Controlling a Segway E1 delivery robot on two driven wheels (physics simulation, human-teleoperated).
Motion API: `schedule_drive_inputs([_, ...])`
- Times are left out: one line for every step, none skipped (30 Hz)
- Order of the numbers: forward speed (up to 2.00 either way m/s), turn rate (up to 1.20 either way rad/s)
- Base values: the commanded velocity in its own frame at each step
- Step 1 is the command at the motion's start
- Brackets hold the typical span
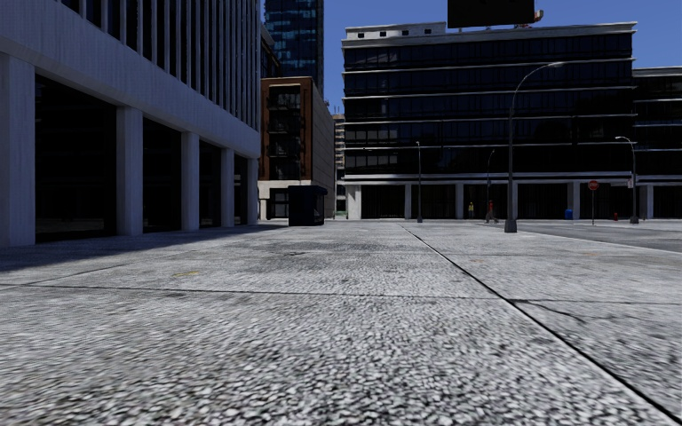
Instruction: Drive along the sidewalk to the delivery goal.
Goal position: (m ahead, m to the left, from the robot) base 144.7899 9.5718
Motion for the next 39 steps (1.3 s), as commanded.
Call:
schedule_drive_inputs([0.0, 0.0])
schedule_drive_inputs([0.0, 0.0])
schedule_drive_inputs([0.0, 0.0])
schedule_drive_inputs([0.0, 0.0])
schedule_drive_inputs([0.0, 0.0])
schedule_drive_inputs([0.0, 0.0])
schedule_drive_inputs([0.0, 0.0])
schedule_drive_inputs([0.0, 0.0])
schedule_drive_inputs([0.0, 0.0])
schedule_drive_inputs([0.0, 0.0])
schedule_drive_inputs([0.0, 0.0])
schedule_drive_inputs([0.0, 0.0])
schedule_drive_inputs([0.0, 0.0])
schedule_drive_inputs([0.0, 0.0])
schedule_drive_inputs([0.0, 0.0])
schedule_drive_inputs([0.0, 0.0])
schedule_drive_inputs([0.0, 0.0])
schedule_drive_inputs([0.0, 0.0])
schedule_drive_inputs([0.0, 0.0])
schedule_drive_inputs([0.0, 0.0])
schedule_drive_inputs([0.0, 0.0])
schedule_drive_inputs([0.0, 0.0])
schedule_drive_inputs([0.0, 0.0])
schedule_drive_inputs([0.0, 0.0])
schedule_drive_inputs([0.0, 0.0])
schedule_drive_inputs([0.0, 0.0])
schedule_drive_inputs([0.0, 0.0])
schedule_drive_inputs([0.0, 0.0])
schedule_drive_inputs([0.0, 0.0])
schedule_drive_inputs([0.0, 0.0])
schedule_drive_inputs([0.77, 0.0])
schedule_drive_inputs([1.17, 0.0])
schedule_drive_inputs([1.17, 0.0])
schedule_drive_inputs([1.51, 0.0])
schedule_drive_inputs([1.66, 0.0])
schedule_drive_inputs([2.0, 0.0])
schedule_drive_inputs([2.0, 0.0])
schedule_drive_inputs([2.0, 0.0])
schedule_drive_inputs([2.0, 0.0])
